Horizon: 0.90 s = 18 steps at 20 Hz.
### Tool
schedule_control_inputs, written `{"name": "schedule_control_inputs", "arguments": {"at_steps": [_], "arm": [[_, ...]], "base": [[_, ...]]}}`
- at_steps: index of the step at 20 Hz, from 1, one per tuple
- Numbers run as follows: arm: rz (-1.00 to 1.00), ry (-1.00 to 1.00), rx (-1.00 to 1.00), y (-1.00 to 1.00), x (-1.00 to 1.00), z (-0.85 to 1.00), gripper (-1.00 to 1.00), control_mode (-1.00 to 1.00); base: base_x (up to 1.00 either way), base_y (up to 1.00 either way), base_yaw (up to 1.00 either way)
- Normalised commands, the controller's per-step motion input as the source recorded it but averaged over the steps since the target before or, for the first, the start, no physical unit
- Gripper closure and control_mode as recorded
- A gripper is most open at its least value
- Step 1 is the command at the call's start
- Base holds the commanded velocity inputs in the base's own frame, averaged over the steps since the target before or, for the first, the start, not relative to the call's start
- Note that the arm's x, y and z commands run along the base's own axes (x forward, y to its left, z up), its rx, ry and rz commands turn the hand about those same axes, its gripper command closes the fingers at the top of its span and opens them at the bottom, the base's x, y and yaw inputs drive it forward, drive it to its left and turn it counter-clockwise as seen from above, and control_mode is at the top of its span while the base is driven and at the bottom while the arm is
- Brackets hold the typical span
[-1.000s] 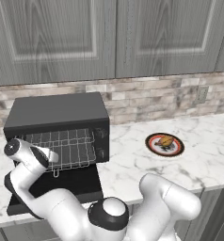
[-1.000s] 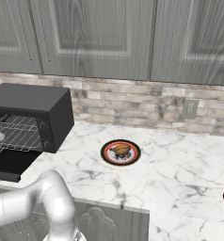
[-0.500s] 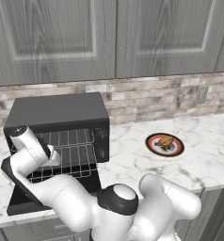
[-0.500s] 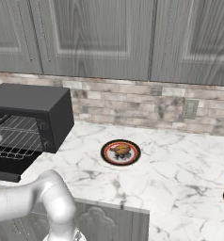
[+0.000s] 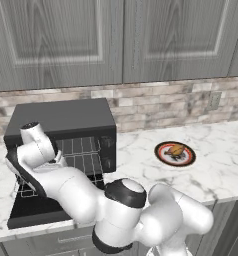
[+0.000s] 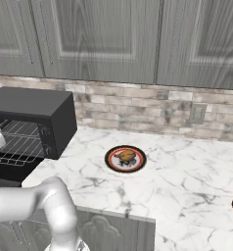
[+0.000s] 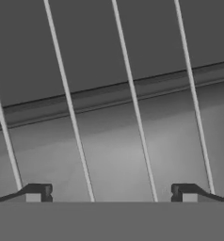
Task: Open the toaster oven door. Place the bread on the top rack in the toaster oven and place the chicken drumstick on the bottom rack.
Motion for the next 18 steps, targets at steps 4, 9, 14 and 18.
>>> {"name": "schedule_control_inputs", "arguments": {"at_steps": [4,9,14,18], "arm": [[0.0,0.0,0.01,-0.03,-0.42,0.47,-1.0,-1.0],[0.01,0.0,0.0,-0.24,-0.49,0.46,-1.0,-1.0],[0.03,0.0,0.0,-0.58,-0.45,0.36,-1.0,-1.0],[0.03,0.0,0.01,-0.75,-0.45,0.23,-1.0,-1.0]], "base": [[0.0,0.0,0.0],[0.0,0.0,0.0],[0.0,0.0,0.0],[0.0,0.0,0.0]]}}
